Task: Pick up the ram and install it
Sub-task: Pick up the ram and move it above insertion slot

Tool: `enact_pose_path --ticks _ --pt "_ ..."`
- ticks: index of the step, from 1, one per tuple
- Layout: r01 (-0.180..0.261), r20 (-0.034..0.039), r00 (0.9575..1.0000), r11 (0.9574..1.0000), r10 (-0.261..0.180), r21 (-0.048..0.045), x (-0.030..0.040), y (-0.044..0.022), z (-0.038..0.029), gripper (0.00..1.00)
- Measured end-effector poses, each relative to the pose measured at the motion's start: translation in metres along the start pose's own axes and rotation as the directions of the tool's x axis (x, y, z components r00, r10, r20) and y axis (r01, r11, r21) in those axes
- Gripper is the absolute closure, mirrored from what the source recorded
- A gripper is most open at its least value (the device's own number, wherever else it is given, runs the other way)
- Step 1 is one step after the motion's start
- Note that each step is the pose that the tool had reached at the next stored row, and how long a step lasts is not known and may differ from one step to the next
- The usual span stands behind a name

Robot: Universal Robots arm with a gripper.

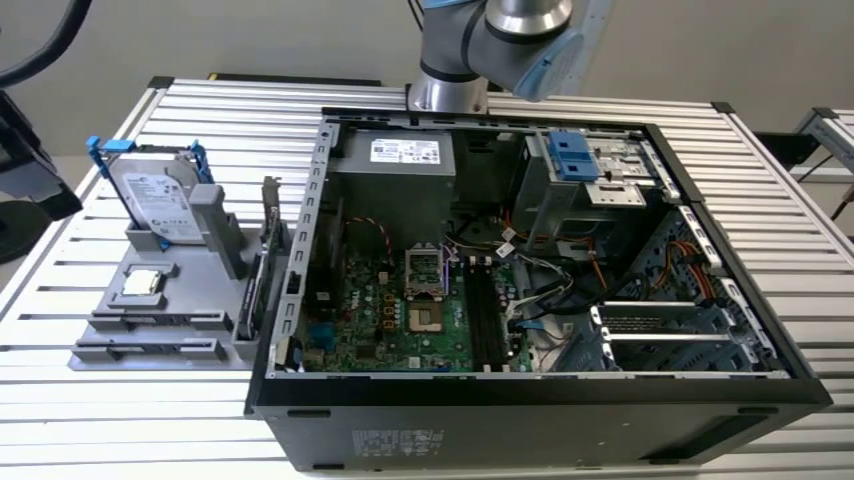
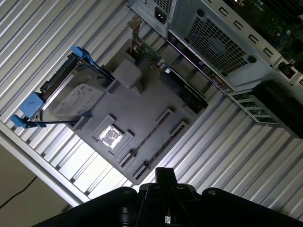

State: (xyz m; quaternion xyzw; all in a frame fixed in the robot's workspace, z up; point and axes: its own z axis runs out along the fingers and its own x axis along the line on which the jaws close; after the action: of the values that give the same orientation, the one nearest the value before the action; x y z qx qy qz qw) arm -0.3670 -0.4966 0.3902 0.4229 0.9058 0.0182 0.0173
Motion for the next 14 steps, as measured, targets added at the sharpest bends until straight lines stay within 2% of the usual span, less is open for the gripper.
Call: enact_pose_path --ticks 6,14 --pt "-0.058 0.0028 0.9983 0.9983 0.058 0.0010 0.0004 -0.0005 -0.0001 1.00" --pt "-0.132 0.0064 0.9913 0.9913 0.132 0.0017 0.0010 -0.0012 -0.0001 1.00"
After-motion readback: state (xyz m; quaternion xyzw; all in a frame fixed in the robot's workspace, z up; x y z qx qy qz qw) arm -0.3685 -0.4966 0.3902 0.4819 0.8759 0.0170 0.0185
